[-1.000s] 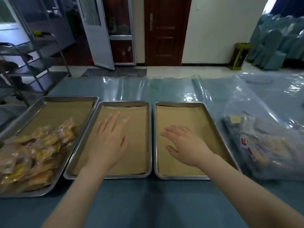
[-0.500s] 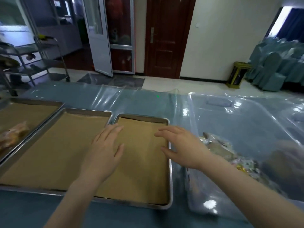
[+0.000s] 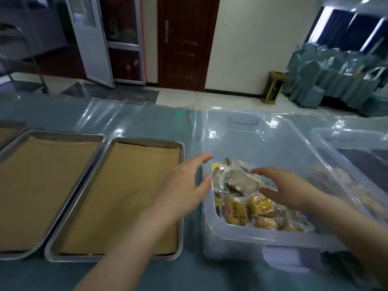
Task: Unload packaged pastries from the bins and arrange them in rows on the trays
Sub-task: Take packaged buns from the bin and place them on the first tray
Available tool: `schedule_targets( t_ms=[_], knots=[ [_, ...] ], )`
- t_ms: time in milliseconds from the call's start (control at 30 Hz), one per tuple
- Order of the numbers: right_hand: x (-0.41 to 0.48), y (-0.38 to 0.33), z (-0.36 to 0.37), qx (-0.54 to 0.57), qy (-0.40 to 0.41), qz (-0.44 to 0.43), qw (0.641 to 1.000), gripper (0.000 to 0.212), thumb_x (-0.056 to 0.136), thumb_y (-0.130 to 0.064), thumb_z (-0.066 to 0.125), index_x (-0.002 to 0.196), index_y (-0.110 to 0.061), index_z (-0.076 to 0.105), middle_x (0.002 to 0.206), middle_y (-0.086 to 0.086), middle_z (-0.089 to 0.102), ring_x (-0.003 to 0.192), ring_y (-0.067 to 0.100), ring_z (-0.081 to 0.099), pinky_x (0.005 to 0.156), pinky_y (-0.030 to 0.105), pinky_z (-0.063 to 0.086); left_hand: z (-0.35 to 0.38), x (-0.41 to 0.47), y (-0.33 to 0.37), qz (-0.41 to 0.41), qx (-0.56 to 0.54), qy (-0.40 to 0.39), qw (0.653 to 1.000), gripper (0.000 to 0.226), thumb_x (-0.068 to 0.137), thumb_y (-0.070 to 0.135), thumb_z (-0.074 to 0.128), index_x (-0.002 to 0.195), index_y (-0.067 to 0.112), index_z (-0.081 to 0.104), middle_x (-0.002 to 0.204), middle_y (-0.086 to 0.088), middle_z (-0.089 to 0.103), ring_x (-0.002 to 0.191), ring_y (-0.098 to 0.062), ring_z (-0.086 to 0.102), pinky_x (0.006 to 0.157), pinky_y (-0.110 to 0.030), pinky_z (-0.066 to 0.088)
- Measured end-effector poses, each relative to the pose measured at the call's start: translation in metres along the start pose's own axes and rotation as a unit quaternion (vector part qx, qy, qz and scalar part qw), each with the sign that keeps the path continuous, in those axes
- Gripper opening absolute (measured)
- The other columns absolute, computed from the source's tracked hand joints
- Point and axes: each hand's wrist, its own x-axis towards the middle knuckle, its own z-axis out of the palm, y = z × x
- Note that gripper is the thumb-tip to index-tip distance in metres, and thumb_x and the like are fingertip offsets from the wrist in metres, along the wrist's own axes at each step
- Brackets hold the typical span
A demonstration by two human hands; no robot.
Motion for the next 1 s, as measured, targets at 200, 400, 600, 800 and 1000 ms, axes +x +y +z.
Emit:
schedule_targets(
  t_ms=[200,400,600,800,1000],
  knots=[
    [0.024,0.046,0.013,-0.048,-0.161,0.021,0.986,0.063,0.086,-0.046,0.063,0.141,-0.031,0.036,0.131,-0.002,0.055,0.106,0.016,0.056,0.092,0.03,0.044,0.042,0.021,0.018,-0.073,0.069,-0.133,0.986,0.087,0.082,0.058,0.055,0.142,0.05,-0.008,0.154,0.018,-0.017,0.141,-0.008,0.003,0.109,-0.036,0.014],
    [0.04,0.05,0.019,-0.098,-0.296,-0.071,0.947,0.109,0.067,-0.053,0.079,0.151,-0.035,0.012,0.157,0.001,0.021,0.142,0.025,0.023,0.114,0.04,0.023,0.057,0.017,0.021,-0.076,0.225,-0.101,0.966,0.089,0.077,0.067,0.034,0.143,0.04,-0.019,0.151,0.009,-0.029,0.133,-0.005,-0.026,0.103,-0.03,-0.017],
    [0.028,0.043,0.025,-0.151,-0.415,-0.111,0.89,0.123,0.064,-0.072,0.068,0.148,-0.038,-0.016,0.158,0.003,-0.021,0.144,0.031,-0.015,0.115,0.057,0.002,0.058,0.018,0.022,-0.08,0.305,-0.113,0.942,0.088,0.076,0.067,0.025,0.146,0.033,-0.016,0.155,0.001,-0.019,0.141,-0.014,-0.021,0.109,-0.033,-0.01],
    [0.02,0.039,0.052,-0.275,-0.379,-0.127,0.875,0.123,0.069,-0.035,0.079,0.145,-0.044,-0.018,0.152,0.002,-0.035,0.138,0.037,-0.028,0.105,0.072,0.015,0.057,0.02,0.023,-0.066,0.342,-0.129,0.928,0.083,0.084,0.06,0.034,0.148,0.029,-0.008,0.158,-0.002,-0.009,0.143,-0.019,-0.015,0.109,-0.033,-0.009],
    [0.027,0.03,0.059,-0.241,-0.341,-0.174,0.892,0.106,0.07,-0.035,0.079,0.148,-0.045,0.008,0.156,0.004,-0.025,0.14,0.038,-0.023,0.11,0.063,0.017,0.057,0.02,0.025,-0.065,0.353,-0.135,0.924,0.08,0.084,0.06,0.033,0.149,0.029,-0.003,0.158,-0.001,-0.004,0.143,-0.019,-0.014,0.113,-0.037,0.0]
  ],
)
